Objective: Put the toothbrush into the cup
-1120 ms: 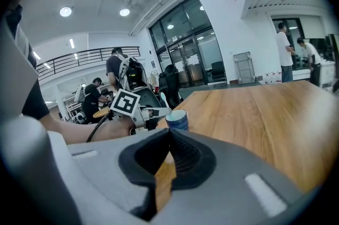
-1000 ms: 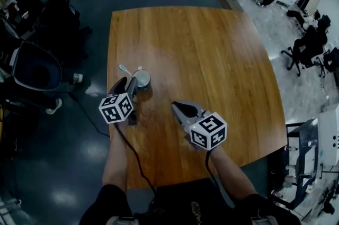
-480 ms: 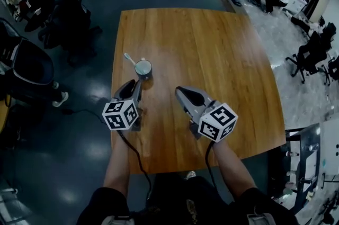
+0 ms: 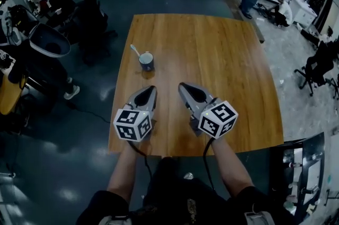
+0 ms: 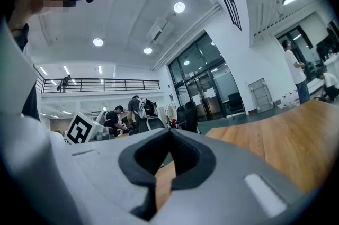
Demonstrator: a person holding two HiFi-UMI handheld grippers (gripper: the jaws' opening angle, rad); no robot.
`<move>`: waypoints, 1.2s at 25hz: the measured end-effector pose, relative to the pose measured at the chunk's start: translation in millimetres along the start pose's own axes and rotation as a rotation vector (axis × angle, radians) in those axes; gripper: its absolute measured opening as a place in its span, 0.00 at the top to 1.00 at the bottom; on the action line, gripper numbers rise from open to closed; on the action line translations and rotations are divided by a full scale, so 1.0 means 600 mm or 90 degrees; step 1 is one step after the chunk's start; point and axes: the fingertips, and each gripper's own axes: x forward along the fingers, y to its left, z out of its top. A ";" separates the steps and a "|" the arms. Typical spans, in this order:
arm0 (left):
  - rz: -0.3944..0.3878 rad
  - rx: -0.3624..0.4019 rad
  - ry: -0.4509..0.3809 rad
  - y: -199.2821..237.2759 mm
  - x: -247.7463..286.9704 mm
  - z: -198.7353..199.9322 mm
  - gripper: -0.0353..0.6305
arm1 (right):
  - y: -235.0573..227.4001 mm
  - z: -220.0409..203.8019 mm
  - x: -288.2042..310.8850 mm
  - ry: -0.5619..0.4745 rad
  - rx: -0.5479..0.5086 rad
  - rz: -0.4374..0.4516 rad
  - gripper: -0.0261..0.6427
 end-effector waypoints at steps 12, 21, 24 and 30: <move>0.012 -0.006 -0.021 -0.184 -0.141 -0.003 0.94 | 0.104 0.017 -0.152 0.004 -0.010 0.036 0.96; 0.019 0.022 -0.044 -0.263 -0.225 0.023 0.94 | 0.174 0.037 -0.228 -0.015 -0.014 0.047 0.96; 0.023 0.027 -0.053 -0.275 -0.241 0.032 0.94 | 0.184 0.047 -0.246 -0.027 -0.016 0.049 0.96; 0.021 0.033 -0.065 -0.294 -0.260 0.043 0.94 | 0.199 0.061 -0.267 -0.041 -0.021 0.051 0.96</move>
